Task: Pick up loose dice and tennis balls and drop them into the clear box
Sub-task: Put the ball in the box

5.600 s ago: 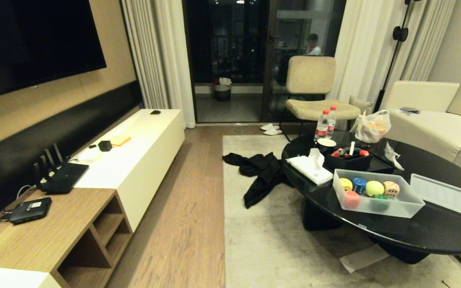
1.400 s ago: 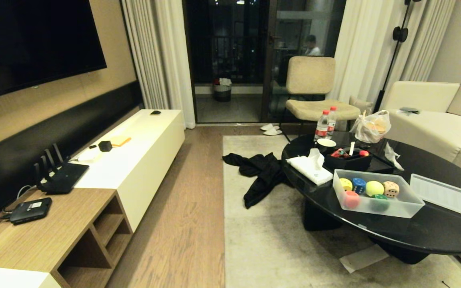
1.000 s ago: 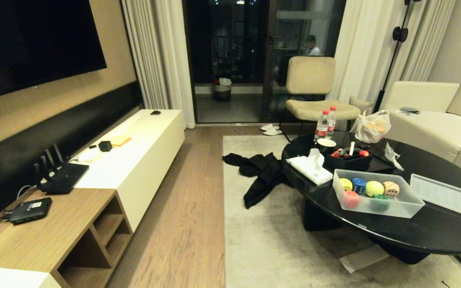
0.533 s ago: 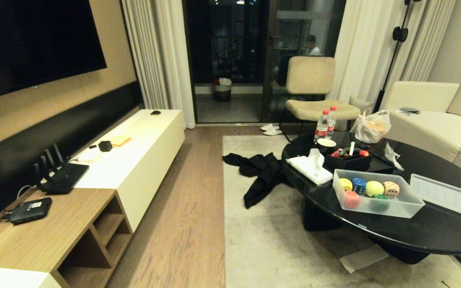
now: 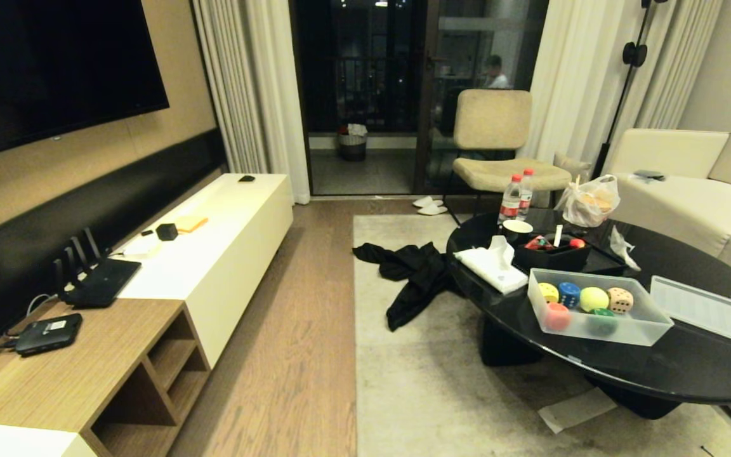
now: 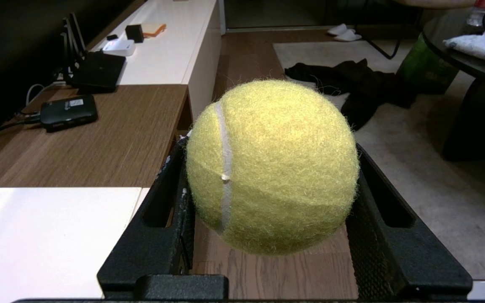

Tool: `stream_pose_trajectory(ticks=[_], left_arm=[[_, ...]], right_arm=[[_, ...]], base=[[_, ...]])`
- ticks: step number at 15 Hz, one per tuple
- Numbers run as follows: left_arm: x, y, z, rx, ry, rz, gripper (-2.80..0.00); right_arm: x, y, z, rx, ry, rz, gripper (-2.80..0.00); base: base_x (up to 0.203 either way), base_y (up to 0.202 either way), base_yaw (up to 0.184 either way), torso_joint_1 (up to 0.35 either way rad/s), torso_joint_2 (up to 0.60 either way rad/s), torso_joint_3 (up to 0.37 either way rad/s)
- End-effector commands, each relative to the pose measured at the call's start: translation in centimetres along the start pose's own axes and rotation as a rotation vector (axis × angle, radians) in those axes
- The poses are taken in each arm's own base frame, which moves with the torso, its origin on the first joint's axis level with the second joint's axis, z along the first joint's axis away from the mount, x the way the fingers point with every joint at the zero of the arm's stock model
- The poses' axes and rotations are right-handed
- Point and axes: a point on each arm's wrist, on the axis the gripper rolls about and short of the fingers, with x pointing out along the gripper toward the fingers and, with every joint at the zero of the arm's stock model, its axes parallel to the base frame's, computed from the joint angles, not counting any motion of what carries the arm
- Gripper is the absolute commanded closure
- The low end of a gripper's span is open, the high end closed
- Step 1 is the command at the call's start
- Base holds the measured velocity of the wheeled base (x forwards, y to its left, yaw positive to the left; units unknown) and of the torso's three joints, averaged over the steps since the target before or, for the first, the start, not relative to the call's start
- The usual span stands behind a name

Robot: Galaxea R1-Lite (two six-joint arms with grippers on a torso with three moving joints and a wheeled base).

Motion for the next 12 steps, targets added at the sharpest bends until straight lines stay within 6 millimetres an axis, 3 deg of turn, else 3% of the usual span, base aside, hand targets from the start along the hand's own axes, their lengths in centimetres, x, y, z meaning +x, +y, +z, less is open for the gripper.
stream_pose_trajectory(ticks=[1, 12], left_arm=[[0.02, 0.0, -0.04, 0.0, 0.002, 0.0, 0.0], [0.03, 0.0, -0.07, 0.0, 0.003, 0.0, 0.0]], right_arm=[[0.01, 0.0, -0.04, 0.0, 0.001, 0.0, 0.0], [0.01, 0.0, -0.04, 0.0, 0.001, 0.0, 0.0]], base=[[0.0, 0.0, 0.0, 0.0, 0.0, 0.0], [0.0, 0.0, 0.0, 0.0, 0.0, 0.0]])
